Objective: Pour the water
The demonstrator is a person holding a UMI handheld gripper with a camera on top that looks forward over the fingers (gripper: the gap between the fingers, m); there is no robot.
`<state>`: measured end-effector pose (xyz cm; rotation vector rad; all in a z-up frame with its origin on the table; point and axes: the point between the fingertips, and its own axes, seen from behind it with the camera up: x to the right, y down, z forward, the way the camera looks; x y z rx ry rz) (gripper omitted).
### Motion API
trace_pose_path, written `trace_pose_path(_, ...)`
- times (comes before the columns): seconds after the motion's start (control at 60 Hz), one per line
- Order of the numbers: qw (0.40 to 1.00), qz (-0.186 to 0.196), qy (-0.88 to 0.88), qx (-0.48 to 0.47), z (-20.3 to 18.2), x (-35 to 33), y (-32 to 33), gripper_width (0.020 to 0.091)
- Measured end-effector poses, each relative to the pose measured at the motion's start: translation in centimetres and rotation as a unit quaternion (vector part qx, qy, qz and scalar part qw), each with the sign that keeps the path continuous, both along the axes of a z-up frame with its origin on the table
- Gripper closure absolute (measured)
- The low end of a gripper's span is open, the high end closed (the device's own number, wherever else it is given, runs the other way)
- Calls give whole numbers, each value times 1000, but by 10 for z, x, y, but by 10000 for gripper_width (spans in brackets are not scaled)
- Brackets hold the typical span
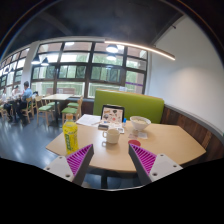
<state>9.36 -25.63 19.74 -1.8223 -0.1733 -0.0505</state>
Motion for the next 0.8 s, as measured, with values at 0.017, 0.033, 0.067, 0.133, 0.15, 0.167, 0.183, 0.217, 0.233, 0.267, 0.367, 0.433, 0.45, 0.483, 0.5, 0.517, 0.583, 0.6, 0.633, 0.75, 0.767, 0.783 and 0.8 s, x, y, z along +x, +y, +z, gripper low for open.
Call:
trace_pose_path(0.017, 1000, 0, 0, -1, 0, 0, 0, 296)
trace_pose_path(0.033, 1000, 0, 0, -1, -1, 0, 0, 298)
trace_pose_path(0.067, 1000, 2, 2, -3, -2, -1, 1, 297)
trace_pose_path(0.133, 1000, 6, 6, -7, -5, -4, 1, 298)
trace_pose_path(0.15, 1000, 7, 8, -9, -6, -6, 1, 298)
trace_pose_path(0.167, 1000, 8, 10, -11, -8, -7, 2, 298)
trace_pose_path(0.183, 1000, 8, 12, -13, -9, -9, 2, 298)
trace_pose_path(0.217, 1000, 11, 17, -17, -14, -12, 6, 297)
trace_pose_path(0.233, 1000, 13, 19, -18, -18, -16, 6, 297)
trace_pose_path(0.267, 999, 18, 22, -22, -23, -22, 9, 297)
trace_pose_path(0.367, 998, 26, 40, -36, -45, -45, 27, 292)
trace_pose_path(0.433, 997, 37, 50, -47, -63, -65, 45, 297)
trace_pose_path(0.45, 996, 41, 54, -50, -68, -72, 48, 296)
trace_pose_path(0.483, 995, 51, 62, -56, -75, -84, 55, 294)
trace_pose_path(0.5, 995, 55, 67, -57, -79, -94, 58, 294)
trace_pose_path(0.517, 994, 60, 72, -57, -82, -101, 61, 293)
trace_pose_path(0.583, 991, 73, 88, -63, -95, -131, 77, 295)
trace_pose_path(0.6, 991, 76, 91, -64, -98, -138, 81, 294)
trace_pose_path(0.633, 990, 82, 96, -67, -102, -151, 89, 292)
trace_pose_path(0.75, 991, 81, 83, -65, -111, -188, 101, 297)
trace_pose_path(0.767, 992, 78, 77, -62, -112, -191, 104, 302)
trace_pose_path(0.783, 993, 74, 72, -59, -112, -194, 107, 302)
trace_pose_path(0.8, 994, 71, 67, -56, -112, -193, 115, 299)
